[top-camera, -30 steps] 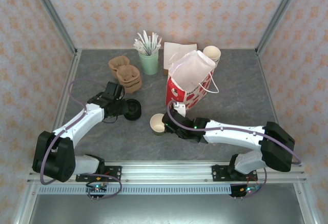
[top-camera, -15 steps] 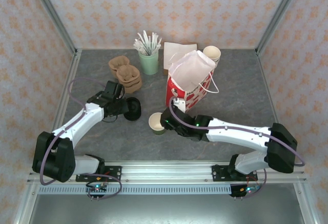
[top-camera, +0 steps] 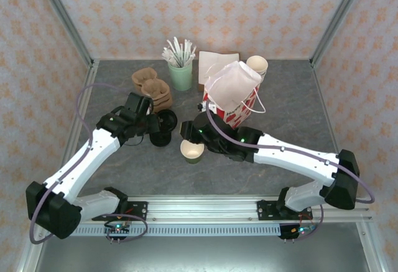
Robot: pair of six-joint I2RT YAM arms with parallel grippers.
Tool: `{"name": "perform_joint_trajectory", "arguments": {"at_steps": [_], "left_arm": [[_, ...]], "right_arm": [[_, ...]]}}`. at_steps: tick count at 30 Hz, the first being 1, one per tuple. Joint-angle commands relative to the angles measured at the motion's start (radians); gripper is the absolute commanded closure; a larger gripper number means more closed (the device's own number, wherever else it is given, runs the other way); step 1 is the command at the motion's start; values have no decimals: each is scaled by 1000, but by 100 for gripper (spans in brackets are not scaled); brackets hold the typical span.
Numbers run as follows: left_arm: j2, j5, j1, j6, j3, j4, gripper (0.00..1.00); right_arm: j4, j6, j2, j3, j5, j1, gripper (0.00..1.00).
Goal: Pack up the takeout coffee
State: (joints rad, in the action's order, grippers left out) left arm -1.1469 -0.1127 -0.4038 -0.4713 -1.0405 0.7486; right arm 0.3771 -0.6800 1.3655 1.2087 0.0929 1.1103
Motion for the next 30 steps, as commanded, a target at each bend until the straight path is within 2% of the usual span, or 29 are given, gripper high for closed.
{"name": "perform_joint_trajectory", "arguments": {"at_steps": [1, 11, 20, 22, 27, 30], "left_arm": [[33, 68, -59, -4, -74, 134, 87], [35, 127, -204, -37, -182, 208, 87], [9, 156, -271, -48, -229, 219, 87], [5, 160, -281, -50, -234, 221, 87], [5, 164, -296, -55, -240, 222, 87], [10, 161, -303, -57, -246, 221, 87]], "right_arm": [[49, 44, 29, 60, -15, 5, 55], [109, 86, 35, 109, 39, 5, 54], [131, 96, 34, 130, 70, 5, 53], [131, 98, 34, 130, 76, 5, 56], [134, 99, 29, 134, 76, 5, 76], [147, 98, 32, 138, 84, 4, 76]]}}
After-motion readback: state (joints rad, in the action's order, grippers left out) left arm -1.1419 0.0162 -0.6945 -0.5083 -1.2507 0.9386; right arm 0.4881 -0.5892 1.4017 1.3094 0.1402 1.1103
